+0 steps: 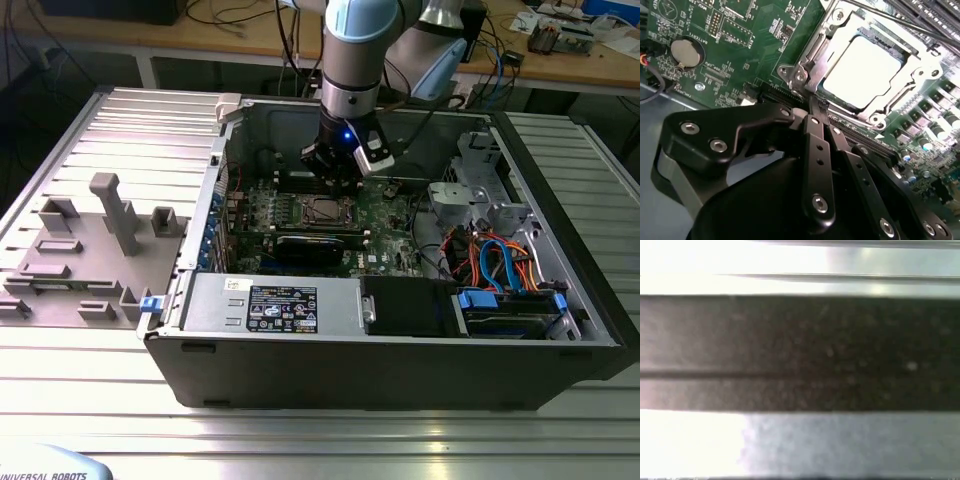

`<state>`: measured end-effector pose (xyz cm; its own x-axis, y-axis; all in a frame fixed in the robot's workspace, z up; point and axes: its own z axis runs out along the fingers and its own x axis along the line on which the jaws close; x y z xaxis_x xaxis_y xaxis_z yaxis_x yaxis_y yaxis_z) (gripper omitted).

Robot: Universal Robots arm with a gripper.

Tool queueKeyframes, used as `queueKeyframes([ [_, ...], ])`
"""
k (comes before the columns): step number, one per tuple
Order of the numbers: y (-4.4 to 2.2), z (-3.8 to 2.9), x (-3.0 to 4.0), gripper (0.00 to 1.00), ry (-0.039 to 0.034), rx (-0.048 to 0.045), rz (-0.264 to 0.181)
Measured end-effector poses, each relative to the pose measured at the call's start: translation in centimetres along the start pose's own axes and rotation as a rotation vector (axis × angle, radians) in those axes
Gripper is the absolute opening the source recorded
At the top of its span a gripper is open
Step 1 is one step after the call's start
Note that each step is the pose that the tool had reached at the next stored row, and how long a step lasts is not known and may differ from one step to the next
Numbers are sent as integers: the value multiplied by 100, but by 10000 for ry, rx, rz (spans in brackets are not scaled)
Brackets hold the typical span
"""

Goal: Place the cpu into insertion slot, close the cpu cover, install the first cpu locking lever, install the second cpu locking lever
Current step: 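Install the first cpu locking lever, then install the second cpu locking lever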

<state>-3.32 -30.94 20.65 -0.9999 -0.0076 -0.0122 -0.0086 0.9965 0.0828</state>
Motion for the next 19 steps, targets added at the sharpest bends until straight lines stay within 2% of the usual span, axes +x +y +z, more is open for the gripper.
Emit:
queueKeyframes([
  [4, 4, -52, 0, 11, 0, 0, 0],
  [19, -23, -49, 0, 11, 1, 13, 4],
])
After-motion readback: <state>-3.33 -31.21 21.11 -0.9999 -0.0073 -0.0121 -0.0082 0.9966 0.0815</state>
